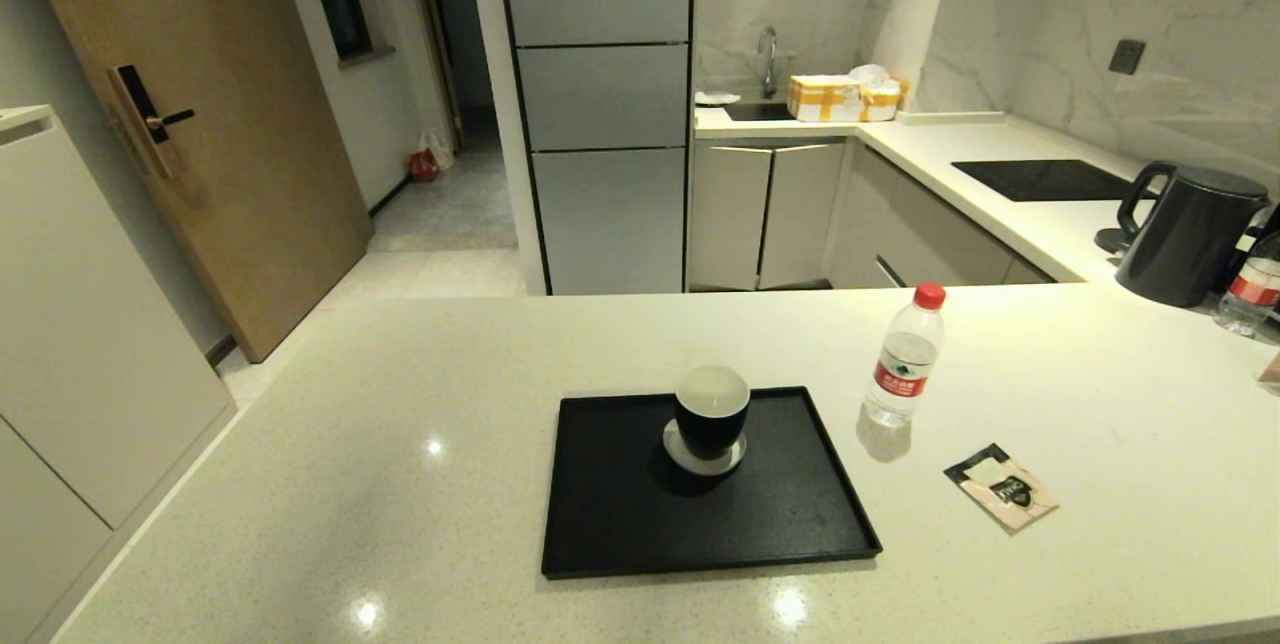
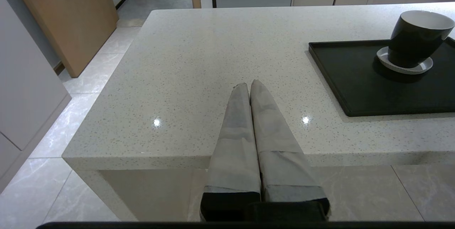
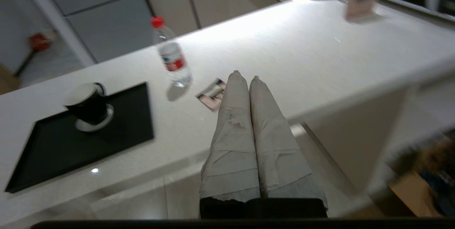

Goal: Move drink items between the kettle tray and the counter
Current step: Return the tea bag to its original position

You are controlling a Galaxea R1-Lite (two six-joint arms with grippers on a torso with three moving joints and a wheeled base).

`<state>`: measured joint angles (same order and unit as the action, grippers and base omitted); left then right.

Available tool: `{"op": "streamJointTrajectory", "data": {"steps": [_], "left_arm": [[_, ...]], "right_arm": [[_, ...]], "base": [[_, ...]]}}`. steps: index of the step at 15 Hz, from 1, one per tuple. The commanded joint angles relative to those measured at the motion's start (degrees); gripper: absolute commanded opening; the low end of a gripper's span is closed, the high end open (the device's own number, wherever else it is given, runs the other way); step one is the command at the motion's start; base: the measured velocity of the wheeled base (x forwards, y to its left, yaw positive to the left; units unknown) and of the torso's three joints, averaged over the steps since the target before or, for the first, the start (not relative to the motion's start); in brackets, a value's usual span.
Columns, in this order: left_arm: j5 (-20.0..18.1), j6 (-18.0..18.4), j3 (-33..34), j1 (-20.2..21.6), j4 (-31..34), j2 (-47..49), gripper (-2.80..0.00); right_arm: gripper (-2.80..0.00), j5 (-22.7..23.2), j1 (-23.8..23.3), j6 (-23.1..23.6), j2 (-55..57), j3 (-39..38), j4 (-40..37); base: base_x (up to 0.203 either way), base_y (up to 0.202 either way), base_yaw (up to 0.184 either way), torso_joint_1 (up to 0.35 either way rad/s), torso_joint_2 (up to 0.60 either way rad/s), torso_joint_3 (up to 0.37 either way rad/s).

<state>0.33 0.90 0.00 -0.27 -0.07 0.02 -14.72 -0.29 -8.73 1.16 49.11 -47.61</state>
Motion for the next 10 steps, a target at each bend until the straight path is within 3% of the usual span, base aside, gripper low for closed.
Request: {"op": "streamJointTrajectory", "data": {"steps": [1,6,8,10], "left_arm": [[0.0,0.0,0.1,0.0,0.0,-0.1,-2.8],[0.0,0.1,0.1,0.0,0.0,-0.1,-2.8],[0.0,0.0,0.1,0.0,0.0,-0.1,-2.8],[0.0,0.0,0.1,0.0,0.0,-0.1,-2.8]], "right_arm": [[-2.8,2.8,0.0,2.1,-1.3,-11.4,14.2],[-2.8,10.6,0.0,15.2,-1.2,-42.4,52.5],[-2.8,13.5,0.0,19.8,-1.2,-49.3,55.9],[-2.8,15.1,0.0,16.4,-1.2,-49.3,50.1]], "base": [[0.0,0.0,0.0,0.0,0.0,0.0],[0.0,0.0,0.0,0.0,0.0,0.0],[0.0,0.0,0.0,0.0,0.0,0.0],[0.0,0.0,0.0,0.0,0.0,0.0]]}}
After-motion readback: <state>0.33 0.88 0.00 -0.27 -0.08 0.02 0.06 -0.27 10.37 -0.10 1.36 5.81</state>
